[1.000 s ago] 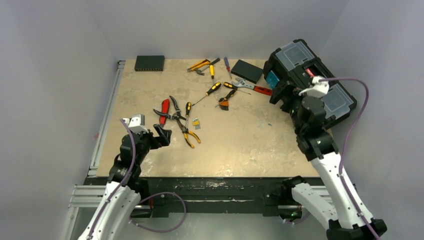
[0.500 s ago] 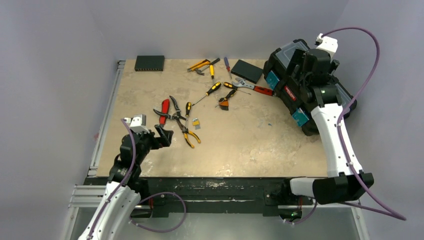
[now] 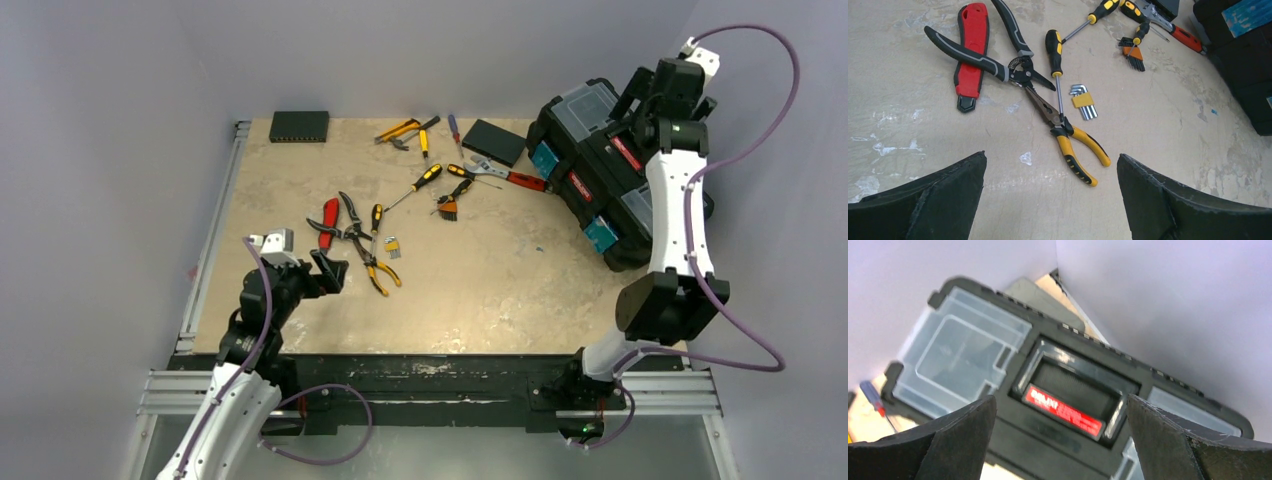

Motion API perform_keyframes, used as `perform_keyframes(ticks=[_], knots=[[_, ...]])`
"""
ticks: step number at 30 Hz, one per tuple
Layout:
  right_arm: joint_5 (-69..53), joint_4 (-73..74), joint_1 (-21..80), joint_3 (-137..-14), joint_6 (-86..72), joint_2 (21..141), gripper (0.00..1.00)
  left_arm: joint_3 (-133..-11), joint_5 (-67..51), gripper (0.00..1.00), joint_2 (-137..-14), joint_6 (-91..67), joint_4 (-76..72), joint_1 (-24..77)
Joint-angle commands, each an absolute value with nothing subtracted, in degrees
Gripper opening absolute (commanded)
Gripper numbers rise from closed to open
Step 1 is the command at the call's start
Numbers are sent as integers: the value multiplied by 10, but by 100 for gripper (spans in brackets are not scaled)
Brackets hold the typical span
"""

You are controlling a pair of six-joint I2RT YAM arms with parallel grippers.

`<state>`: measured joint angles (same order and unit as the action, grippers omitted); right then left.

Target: Pack the tool kit

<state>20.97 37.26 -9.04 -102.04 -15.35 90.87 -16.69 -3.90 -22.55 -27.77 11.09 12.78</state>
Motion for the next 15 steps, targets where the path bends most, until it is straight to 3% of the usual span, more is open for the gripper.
perform_keyframes(ticks=[1,7,15], knots=[[256,351,-102,-1096,-167,947,99,-161,-51,99,-223,-263,85,128],[287,285,-128,-1082,-188,979,99,-160,-62,98,-226,-261,79,128],[311,201,-141,-970,-259,916,99,-159,-67,98,-225,-260,77,128]])
